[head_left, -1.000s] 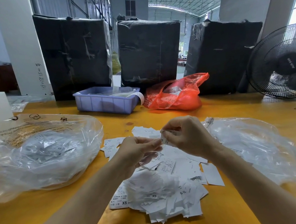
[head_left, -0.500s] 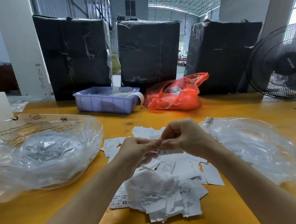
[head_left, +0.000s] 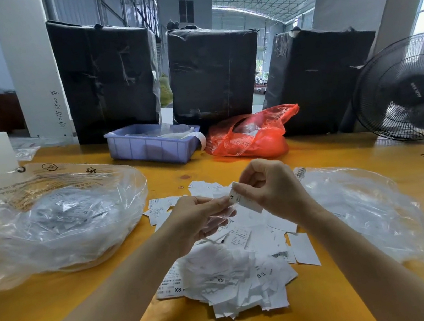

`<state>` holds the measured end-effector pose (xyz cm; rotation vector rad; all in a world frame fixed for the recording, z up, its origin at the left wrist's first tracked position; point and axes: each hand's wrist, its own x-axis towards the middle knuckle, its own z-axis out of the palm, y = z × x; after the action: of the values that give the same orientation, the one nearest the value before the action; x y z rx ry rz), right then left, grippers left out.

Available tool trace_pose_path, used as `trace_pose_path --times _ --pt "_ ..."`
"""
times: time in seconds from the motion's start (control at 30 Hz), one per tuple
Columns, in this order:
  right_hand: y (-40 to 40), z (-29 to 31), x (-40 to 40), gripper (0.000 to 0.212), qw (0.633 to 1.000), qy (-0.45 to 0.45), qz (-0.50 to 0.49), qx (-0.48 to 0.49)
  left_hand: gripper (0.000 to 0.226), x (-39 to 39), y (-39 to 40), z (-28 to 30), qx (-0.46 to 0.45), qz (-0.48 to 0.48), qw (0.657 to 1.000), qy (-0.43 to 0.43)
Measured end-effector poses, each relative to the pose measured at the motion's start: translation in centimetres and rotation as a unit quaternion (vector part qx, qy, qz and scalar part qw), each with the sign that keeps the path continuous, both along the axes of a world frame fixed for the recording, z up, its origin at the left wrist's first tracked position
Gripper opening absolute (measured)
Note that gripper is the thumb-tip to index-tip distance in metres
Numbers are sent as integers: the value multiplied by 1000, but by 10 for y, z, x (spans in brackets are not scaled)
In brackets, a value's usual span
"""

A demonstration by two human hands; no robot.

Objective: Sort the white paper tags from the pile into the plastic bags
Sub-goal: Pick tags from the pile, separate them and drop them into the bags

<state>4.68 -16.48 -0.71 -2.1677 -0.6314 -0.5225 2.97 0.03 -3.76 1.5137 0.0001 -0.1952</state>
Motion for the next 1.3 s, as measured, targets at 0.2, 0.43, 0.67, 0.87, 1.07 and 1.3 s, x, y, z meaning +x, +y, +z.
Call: trace_pose_path --times 0.2,0.43,0.67,0.87,1.07,1.3 --pt "1 0 0 10 999 -27 11 -28 16 -1 0 0 4 0 1000 -4" --pt "-1 0 0 8 997 -67 17 -46 18 2 2 1 9 12 1000 -15" --pt "1 -3 0 8 996 -63 27 -62 16 3 2 -1 12 11 1000 -27" --pt "0 -4 2 7 993 -95 10 -63 16 3 2 -2 4 6 999 -33" --pt "0 -5 3 7 993 -92 14 -79 18 3 2 -2 15 9 999 -40" --pt "1 -6 2 8 995 -44 41 -85 16 5 3 -3 13 15 999 -41"
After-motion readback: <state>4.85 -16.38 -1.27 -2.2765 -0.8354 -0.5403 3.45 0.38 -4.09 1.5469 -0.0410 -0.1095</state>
